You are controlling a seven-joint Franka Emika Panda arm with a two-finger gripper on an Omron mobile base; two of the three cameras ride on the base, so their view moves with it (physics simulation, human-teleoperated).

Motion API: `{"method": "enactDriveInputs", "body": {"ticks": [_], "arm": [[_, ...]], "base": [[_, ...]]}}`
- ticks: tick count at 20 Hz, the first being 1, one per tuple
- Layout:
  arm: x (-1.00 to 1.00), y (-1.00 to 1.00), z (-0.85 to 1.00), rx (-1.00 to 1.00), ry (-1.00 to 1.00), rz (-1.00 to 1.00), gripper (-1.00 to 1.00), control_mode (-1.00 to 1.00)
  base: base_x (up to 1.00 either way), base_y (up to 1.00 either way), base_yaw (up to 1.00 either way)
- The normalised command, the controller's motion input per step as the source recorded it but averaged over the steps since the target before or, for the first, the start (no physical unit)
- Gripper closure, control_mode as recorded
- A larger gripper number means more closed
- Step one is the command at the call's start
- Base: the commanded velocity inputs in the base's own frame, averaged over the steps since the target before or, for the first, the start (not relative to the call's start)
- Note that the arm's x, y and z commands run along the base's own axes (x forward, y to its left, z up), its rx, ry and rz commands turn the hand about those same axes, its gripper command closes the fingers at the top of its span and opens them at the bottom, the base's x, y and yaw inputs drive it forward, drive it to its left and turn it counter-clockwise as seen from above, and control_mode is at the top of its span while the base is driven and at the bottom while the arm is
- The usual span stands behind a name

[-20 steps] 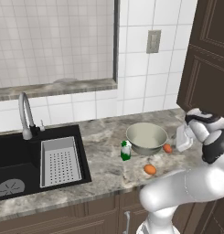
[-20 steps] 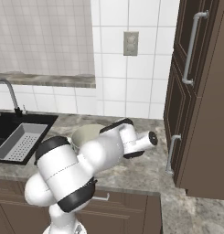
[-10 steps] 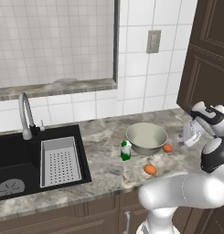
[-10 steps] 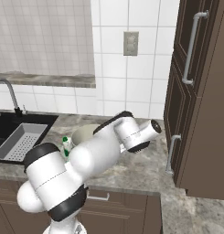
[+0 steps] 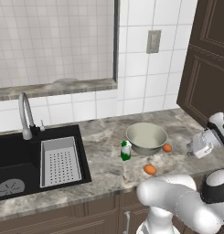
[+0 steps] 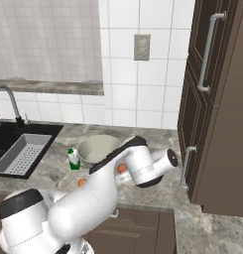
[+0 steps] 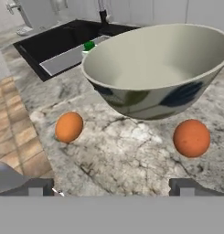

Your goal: Gather the eggs and milk located in the vicinity of the sink area and place them right next to the bowl.

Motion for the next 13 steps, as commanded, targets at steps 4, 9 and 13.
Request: {"method": "enactDriveInputs", "body": {"ticks": [4,9,13], "arm": [[-0.58,0.77,0.00,0.03,-0.02,-0.33,-1.00,-1.00],[-0.01,0.76,0.10,-0.15,0.03,-0.29,-1.00,-1.00],[0.10,0.63,0.03,-0.27,0.19,-0.27,-1.00,-1.00]], "base": [[0.00,0.00,0.00],[0.00,0.00,0.00],[0.00,0.00,0.00]]}}
